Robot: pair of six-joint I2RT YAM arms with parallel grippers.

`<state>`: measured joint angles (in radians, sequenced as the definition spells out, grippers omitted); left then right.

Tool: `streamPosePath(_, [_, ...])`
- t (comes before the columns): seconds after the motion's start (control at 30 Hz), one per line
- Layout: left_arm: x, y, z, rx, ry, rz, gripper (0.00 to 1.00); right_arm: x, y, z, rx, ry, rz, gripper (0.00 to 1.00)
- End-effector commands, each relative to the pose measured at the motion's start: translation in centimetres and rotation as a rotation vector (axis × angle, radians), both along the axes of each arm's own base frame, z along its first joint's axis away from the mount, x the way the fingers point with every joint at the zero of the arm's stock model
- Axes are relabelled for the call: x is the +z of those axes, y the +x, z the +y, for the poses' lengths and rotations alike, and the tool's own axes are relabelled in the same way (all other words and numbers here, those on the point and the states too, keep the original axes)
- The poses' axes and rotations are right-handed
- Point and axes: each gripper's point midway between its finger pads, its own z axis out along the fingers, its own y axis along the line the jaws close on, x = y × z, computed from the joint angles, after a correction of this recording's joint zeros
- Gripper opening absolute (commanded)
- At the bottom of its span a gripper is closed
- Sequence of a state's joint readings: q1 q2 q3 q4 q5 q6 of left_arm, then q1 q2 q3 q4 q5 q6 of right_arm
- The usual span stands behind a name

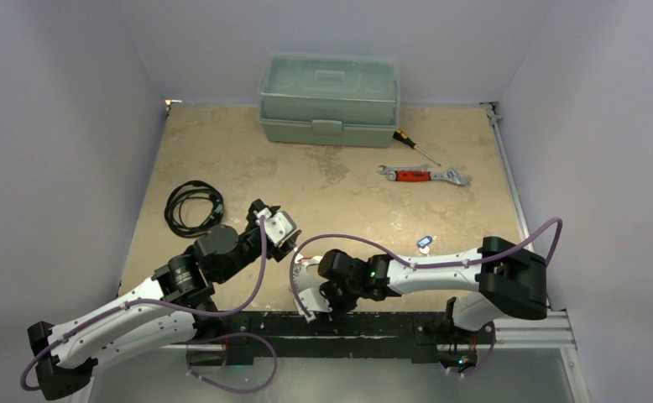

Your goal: Put the keys on the keyring

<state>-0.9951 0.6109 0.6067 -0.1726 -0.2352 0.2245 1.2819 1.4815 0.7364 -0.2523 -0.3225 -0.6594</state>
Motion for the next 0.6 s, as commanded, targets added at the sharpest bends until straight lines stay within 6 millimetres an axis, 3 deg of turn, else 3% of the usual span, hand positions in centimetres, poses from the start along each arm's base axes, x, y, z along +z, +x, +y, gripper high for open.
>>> streamPosePath(0.0, [0.6, 0.2, -0.2, -0.005, -0.025, -0.021, 0.67, 1.7, 1.6, 1.4, -0.022, 0.068, -0.087, 0.3])
streamPosePath(0.2, [0.4, 0.2, -0.2, -0.003, -0.022, -0.017, 0.67, 0.9, 2.2, 1.2, -0.041, 0.042, -0.112, 0.24])
streamPosePath(0.57, [0.4, 0.2, -0.3, -0.005, -0.022, -0.017, 0.67, 0.6, 1.5, 1.5, -0.034, 0.039, -0.078, 0.24])
